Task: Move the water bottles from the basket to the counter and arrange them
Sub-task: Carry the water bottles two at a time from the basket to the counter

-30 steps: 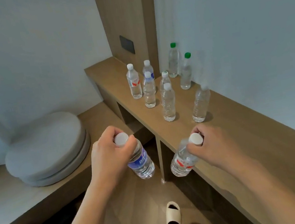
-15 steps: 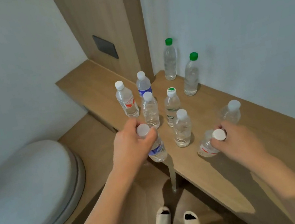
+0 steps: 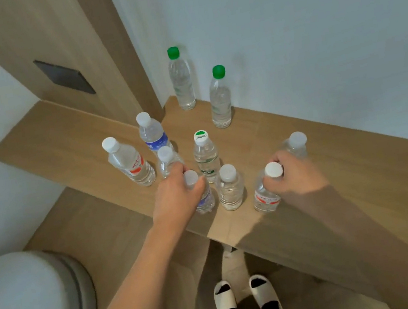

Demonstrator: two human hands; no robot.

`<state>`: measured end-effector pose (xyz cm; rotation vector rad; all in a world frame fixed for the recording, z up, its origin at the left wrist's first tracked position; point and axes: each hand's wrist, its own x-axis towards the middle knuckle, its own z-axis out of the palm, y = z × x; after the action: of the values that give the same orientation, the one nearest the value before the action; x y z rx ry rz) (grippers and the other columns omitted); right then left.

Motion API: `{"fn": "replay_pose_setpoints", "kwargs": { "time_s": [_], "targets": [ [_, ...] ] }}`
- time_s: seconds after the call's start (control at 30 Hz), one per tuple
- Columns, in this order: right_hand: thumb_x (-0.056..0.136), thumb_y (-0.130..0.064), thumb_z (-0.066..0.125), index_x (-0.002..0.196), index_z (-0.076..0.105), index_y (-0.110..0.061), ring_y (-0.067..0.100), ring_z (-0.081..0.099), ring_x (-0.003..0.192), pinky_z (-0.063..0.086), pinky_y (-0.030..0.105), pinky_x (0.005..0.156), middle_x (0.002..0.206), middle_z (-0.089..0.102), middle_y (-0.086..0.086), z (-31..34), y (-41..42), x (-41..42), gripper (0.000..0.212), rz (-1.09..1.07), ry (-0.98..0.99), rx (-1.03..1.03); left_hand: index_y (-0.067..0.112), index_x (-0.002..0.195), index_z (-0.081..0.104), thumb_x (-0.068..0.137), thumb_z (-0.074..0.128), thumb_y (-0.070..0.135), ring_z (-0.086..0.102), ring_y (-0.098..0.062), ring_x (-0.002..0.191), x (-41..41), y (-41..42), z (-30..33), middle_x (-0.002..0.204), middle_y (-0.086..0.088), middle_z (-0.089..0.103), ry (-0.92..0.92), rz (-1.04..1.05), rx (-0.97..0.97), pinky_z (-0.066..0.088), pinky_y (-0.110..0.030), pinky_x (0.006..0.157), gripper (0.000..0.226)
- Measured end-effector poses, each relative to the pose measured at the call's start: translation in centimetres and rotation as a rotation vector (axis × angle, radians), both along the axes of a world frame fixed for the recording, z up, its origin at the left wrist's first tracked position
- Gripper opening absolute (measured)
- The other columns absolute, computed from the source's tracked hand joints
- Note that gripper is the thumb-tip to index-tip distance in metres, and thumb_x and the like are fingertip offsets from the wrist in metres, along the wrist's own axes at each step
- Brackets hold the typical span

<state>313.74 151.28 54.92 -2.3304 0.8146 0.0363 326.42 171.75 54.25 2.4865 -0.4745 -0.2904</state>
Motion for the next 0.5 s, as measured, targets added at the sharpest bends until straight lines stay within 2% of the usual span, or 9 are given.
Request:
{"fn": "replay_pose_setpoints", "kwargs": {
  "time_s": [0.1,0.27,0.5],
  "targets": [
    [0.084,-0.03,0.064,0.094,0.052,-0.021,0.021,0.057,0.076,0.042,0.034,0.063,0.082,0.06,-0.001,-0.3,0.4,-0.1,0.018,-0.046,-0.008,0.05,0.027,0.093,0.047,0.086,0.061,0.044,0.062,-0.015,0.073,0.1,-0.5,0.1,0.078,0.007,0.062,0.009,-0.015,0.027,0.054,-0.037,0.063,0.023],
    [0.083,-0.03,0.063,0.091,0.048,-0.025,0.016,0.052,0.074,0.034,0.03,0.057,0.081,0.056,-0.005,-1.1,0.5,-0.7,0.018,-0.085,0.008,0.088,0.025,0.098,0.046,0.09,0.06,0.043,0.062,-0.016,0.074,-0.7,-0.7,0.1,0.083,0.003,0.064,-0.03,-0.011,0.051,0.051,-0.033,0.062,0.024],
    [0.084,-0.034,0.064,0.097,0.051,-0.024,0.018,0.056,0.082,0.042,0.034,0.068,0.087,0.06,-0.006,-1.2,0.3,-1.7,0.021,-0.091,-0.012,0.1,0.021,0.108,0.048,0.09,0.063,0.043,0.061,-0.017,0.08,-1.3,-0.4,-0.2,0.092,0.003,0.063,-0.071,-0.016,0.046,0.046,-0.03,0.065,0.032]
  ]
}}
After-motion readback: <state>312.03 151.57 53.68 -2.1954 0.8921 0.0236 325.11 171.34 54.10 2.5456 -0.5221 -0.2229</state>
